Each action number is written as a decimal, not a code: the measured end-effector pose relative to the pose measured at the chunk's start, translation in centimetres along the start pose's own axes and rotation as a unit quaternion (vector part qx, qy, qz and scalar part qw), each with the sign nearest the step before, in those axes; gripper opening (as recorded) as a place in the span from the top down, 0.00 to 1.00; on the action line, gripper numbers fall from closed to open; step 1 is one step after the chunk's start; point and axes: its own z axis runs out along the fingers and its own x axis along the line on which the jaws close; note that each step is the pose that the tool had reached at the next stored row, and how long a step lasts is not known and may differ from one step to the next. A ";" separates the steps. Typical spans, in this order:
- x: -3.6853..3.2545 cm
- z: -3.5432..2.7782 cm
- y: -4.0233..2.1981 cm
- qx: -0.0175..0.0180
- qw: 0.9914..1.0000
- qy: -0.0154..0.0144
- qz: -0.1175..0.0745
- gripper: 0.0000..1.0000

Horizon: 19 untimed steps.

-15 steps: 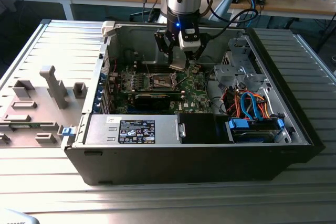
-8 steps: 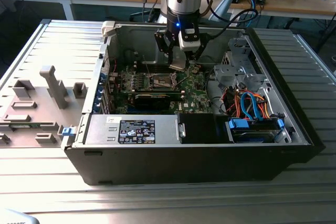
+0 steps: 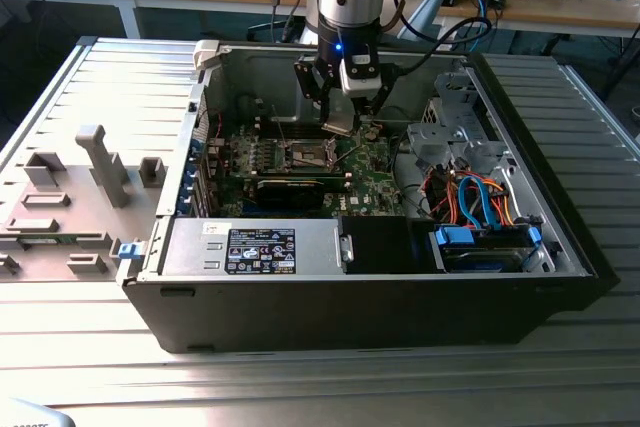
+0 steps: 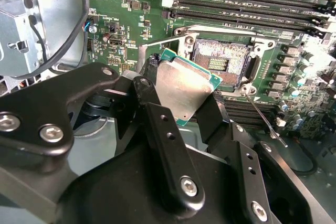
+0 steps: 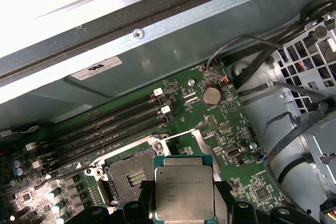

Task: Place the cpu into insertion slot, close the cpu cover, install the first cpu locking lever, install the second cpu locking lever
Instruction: 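Place the cpu into insertion slot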

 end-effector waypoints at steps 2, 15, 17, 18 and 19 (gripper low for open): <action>0.00 0.00 0.00 0.000 1.000 0.000 0.001 0.46; 0.00 0.01 0.00 0.000 1.000 0.000 0.006 0.46; 0.00 0.01 0.00 0.000 1.000 0.000 0.007 0.46; 0.00 0.01 0.00 0.000 1.000 0.000 0.008 0.46; 0.00 0.01 0.00 0.000 1.000 0.000 0.008 0.46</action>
